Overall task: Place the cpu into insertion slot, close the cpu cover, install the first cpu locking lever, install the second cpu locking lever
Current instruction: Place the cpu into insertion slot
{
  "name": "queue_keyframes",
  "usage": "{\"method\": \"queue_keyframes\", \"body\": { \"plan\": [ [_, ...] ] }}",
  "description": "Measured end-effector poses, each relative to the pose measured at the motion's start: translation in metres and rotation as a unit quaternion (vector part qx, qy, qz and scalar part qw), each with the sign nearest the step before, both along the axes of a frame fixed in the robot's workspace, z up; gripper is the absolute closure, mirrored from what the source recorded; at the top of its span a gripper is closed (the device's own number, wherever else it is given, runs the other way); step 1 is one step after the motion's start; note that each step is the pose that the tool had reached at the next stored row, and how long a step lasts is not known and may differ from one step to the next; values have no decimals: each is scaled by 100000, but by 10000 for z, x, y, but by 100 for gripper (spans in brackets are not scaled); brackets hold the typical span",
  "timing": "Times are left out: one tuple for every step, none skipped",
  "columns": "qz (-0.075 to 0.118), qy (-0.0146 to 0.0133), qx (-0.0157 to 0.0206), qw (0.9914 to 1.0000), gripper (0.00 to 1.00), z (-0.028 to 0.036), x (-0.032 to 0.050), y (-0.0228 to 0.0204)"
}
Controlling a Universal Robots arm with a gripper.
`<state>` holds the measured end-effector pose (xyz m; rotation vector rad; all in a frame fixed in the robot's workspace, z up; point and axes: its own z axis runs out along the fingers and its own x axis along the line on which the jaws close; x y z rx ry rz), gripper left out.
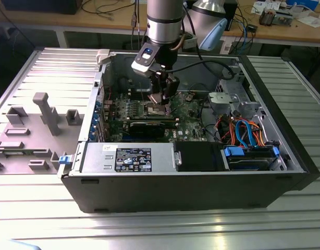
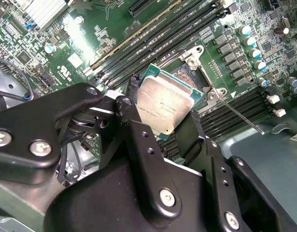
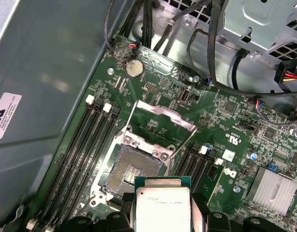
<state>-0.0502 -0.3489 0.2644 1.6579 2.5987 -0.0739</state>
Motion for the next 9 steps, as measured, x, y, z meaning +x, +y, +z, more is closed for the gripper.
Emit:
{"method": "queue_keyframes", "body": {
  "plan": [
    [-65,0,1,100000,45,0,0,0],
    [-159,-1,2,100000,45,-1,0,0],
    [-273,1,2,100000,45,-2,0,0],
    [-314,0,2,100000,45,-2,0,0],
    [-355,-2,1,99999,45,-2,0,0],
    [-441,-1,1,99999,45,-3,0,0],
    [-514,0,3,99999,45,-3,0,0],
    [-584,-1,2,99998,45,-4,0,0],
    [-623,-1,1,99998,45,-4,0,0]
  ]
}}
